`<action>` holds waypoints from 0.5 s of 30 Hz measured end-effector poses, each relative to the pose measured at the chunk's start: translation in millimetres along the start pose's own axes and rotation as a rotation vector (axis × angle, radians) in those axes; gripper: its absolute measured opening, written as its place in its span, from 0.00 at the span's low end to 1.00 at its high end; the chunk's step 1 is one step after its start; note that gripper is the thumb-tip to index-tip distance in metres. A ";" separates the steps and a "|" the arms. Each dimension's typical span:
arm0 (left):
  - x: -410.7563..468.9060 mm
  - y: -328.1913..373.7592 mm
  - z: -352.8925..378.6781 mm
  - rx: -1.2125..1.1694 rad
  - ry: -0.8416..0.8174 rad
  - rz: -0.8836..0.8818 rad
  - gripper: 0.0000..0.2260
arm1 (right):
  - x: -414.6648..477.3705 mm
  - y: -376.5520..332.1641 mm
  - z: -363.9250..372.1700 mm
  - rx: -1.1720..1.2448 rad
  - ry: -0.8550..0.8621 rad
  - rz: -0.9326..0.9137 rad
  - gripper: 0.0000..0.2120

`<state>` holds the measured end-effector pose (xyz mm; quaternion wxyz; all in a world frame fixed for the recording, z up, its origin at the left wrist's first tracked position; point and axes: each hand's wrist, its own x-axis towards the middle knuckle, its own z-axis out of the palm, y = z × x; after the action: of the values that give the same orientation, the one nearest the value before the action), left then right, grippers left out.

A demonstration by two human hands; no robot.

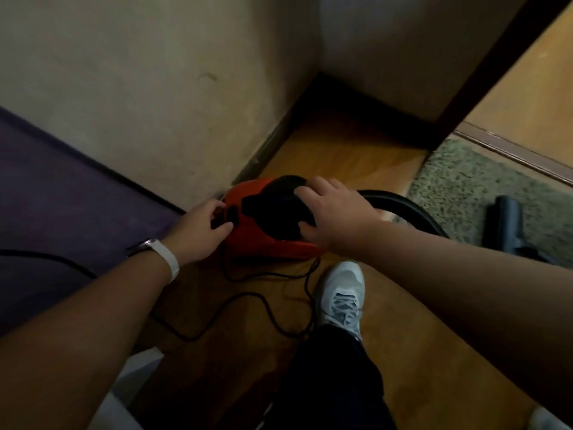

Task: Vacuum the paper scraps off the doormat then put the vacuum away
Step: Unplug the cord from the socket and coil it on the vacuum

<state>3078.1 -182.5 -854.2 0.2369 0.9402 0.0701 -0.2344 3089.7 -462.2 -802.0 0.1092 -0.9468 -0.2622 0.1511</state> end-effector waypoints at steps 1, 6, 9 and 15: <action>7.4 -9.8 3.8 -0.042 0.008 -0.033 0.21 | 13.2 -4.6 2.6 -0.010 -0.010 -0.007 0.29; 43.5 -39.9 21.0 -0.152 0.009 -0.117 0.22 | 64.5 -20.7 20.4 -0.079 -0.164 -0.068 0.30; 59.8 -45.8 32.4 -0.256 -0.033 -0.117 0.25 | 81.9 -24.0 32.8 -0.079 -0.245 -0.059 0.29; 78.9 -57.1 47.0 -0.348 -0.035 -0.117 0.30 | 94.7 -26.2 48.2 0.030 -0.170 0.030 0.19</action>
<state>3114.6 -153.3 -951.7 0.3832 0.8752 0.1600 -0.2484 3138.4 -384.0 -860.9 0.0987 -0.9326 -0.2540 0.2365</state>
